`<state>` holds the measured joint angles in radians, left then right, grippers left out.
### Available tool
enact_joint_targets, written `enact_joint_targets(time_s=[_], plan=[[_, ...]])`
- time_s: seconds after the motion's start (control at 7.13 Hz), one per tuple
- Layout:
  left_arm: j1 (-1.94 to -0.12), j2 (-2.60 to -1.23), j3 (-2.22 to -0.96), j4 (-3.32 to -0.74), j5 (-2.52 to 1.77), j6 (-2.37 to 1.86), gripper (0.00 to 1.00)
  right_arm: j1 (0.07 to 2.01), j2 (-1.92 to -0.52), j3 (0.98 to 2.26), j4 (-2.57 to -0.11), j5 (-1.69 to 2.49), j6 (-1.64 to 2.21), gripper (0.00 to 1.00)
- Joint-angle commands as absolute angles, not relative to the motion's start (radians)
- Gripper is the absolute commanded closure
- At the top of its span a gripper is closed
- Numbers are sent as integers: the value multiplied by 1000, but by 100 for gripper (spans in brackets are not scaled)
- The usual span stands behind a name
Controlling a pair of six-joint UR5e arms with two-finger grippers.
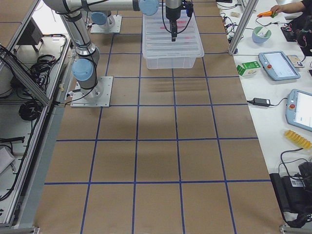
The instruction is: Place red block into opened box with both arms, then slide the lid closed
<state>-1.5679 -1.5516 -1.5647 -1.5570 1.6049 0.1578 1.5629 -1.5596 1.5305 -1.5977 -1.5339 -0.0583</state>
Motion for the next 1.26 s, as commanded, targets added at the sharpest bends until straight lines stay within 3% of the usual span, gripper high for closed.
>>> enact_joint_targets(time_s=[0.0, 1.12], plan=[[-1568, -1551, -1565, -1557, 1606, 158, 0, 1574, -1557, 1560, -1581, -1514, -60, 0], [-1569, -1552, -1566, -1554, 1611, 161, 0, 1574, -1554, 1559, -1582, -1525, -64, 0]])
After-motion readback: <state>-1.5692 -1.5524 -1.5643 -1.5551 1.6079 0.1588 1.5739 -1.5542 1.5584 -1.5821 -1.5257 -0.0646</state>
